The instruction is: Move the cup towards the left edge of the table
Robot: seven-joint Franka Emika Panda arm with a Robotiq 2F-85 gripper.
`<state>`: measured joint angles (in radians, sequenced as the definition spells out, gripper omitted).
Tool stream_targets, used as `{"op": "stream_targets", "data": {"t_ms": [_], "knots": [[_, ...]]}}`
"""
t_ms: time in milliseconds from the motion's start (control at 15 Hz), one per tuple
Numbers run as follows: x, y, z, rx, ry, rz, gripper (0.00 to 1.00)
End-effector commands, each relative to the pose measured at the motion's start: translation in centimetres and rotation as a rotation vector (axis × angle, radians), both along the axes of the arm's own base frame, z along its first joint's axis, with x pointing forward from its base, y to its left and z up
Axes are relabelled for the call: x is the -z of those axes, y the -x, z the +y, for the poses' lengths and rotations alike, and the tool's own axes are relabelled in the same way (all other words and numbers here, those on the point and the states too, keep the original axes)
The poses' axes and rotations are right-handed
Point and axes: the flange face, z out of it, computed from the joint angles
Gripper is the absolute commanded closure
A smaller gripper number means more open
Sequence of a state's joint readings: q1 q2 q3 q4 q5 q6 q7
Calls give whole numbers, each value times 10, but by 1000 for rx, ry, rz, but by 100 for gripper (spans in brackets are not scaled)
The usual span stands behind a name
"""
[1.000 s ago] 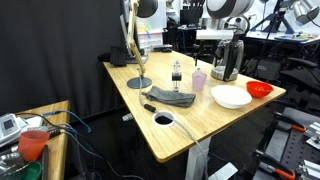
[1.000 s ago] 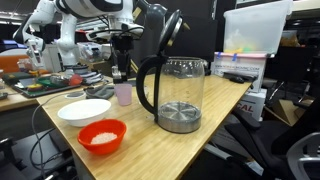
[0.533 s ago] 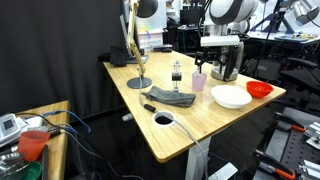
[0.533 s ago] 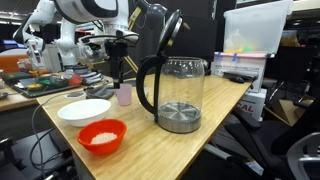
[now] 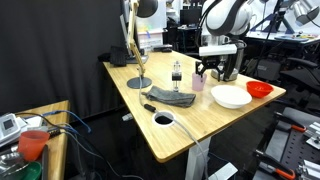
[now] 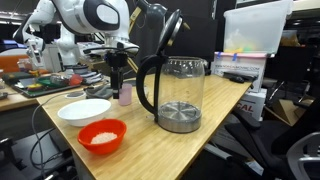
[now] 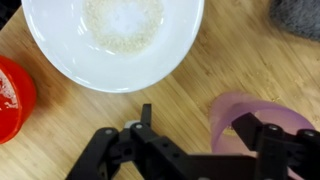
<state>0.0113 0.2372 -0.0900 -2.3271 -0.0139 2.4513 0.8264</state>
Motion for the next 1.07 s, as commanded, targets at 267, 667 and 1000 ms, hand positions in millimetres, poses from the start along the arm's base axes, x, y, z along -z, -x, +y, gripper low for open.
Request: {"op": "stream_targets", "data": {"t_ms": [267,667,1000], "knots": [[6,-19,-1,-7,6,-36,76],[-4,-28,-2,7,6,-84,100],[-26,-32,-3,8,-11,-120,99]]}}
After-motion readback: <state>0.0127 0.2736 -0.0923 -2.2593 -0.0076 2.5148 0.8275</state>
